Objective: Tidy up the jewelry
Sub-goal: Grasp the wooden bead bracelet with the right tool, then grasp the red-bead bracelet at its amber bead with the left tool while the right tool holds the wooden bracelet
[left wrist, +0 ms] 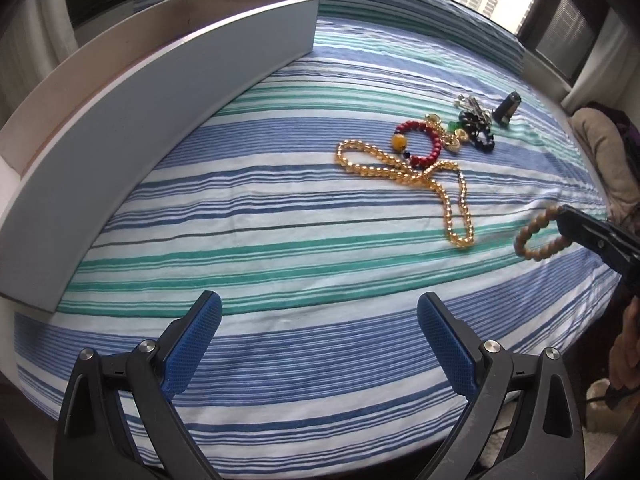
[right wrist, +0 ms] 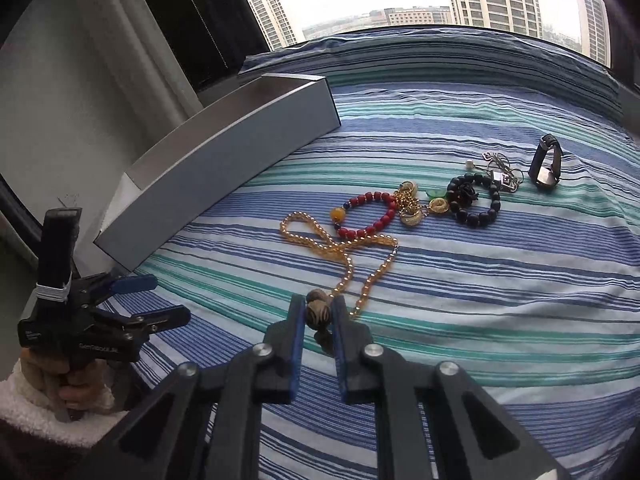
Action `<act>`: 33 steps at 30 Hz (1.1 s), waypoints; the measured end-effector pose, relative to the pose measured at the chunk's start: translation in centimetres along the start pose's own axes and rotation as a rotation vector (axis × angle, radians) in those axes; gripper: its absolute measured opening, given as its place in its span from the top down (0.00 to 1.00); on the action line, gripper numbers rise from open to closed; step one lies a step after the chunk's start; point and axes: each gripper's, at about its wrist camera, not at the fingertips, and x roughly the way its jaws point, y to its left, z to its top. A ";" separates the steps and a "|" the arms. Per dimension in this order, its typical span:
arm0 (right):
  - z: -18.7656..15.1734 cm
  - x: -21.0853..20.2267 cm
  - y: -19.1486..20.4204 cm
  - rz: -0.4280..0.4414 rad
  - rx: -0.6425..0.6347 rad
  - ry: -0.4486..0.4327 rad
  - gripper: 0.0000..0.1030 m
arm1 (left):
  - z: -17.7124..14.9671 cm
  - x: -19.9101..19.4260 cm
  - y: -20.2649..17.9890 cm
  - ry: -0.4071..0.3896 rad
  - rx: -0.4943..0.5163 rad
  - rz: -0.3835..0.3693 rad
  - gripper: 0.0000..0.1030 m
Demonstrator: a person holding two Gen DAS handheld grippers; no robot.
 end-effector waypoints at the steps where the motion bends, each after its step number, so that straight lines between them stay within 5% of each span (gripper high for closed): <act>1: -0.3 -1.0 -0.1 0.000 0.005 -0.011 0.87 | 0.7 0.0 -0.4 -0.001 0.009 -0.019 0.04; 5: -1.1 -2.9 -0.5 -0.016 0.027 -0.037 0.87 | 4.9 0.8 -1.9 -0.013 0.029 -0.101 0.04; 12: -2.1 -4.3 -1.6 -0.027 0.077 -0.063 0.87 | 11.2 4.2 -5.6 0.012 0.108 -0.115 0.04; 33: -3.2 -6.9 -3.5 -0.050 0.129 -0.098 0.87 | 16.0 8.7 -4.9 0.247 0.052 -0.174 0.10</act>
